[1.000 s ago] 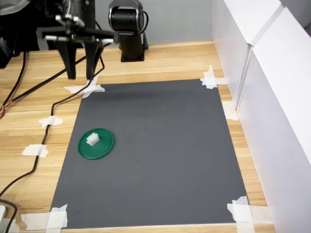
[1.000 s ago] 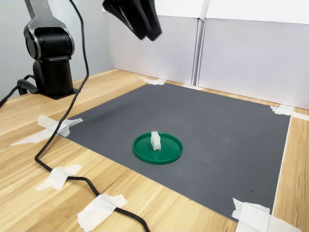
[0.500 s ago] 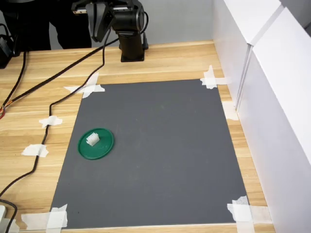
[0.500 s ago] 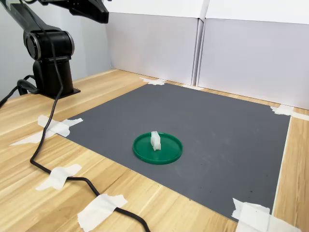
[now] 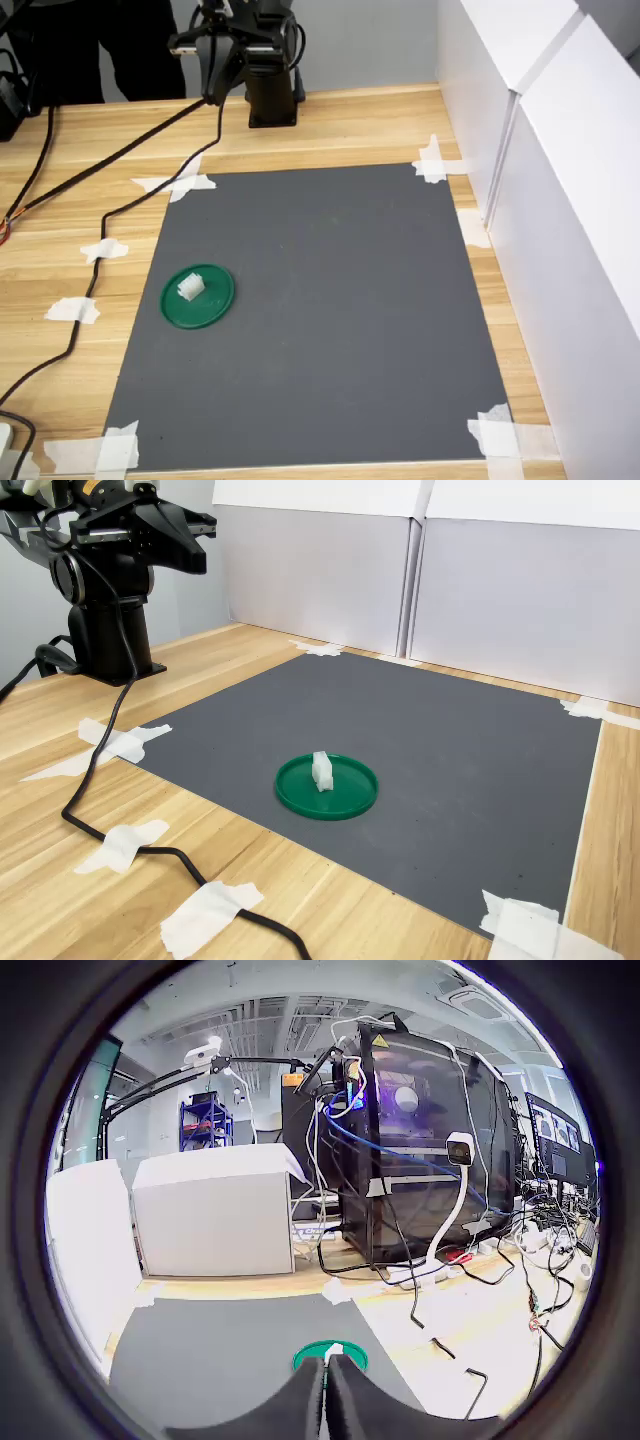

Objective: Grasp a white terminal and put it on the green lid.

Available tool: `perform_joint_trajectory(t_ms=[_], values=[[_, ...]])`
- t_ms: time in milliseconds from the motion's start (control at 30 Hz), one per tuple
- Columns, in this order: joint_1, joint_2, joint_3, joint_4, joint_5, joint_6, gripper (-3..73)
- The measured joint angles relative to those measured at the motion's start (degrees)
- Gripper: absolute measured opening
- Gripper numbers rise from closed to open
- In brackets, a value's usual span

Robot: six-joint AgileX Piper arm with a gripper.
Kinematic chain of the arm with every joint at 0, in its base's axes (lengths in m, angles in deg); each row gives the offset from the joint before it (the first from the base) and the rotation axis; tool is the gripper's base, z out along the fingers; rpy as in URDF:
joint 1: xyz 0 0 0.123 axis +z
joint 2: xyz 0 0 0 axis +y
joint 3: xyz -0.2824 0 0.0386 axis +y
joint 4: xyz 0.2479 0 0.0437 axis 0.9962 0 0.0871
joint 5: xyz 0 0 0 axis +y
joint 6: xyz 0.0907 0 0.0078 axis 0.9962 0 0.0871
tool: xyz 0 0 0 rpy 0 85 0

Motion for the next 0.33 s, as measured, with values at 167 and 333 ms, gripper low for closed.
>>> perform_joint_trajectory(t_ms=[167,333], values=[[0.0,-2.7,0.6,-0.1,0.0,0.6,-1.6],[0.0,-2.7,1.4,-0.7,-0.2,2.8,-1.6]])
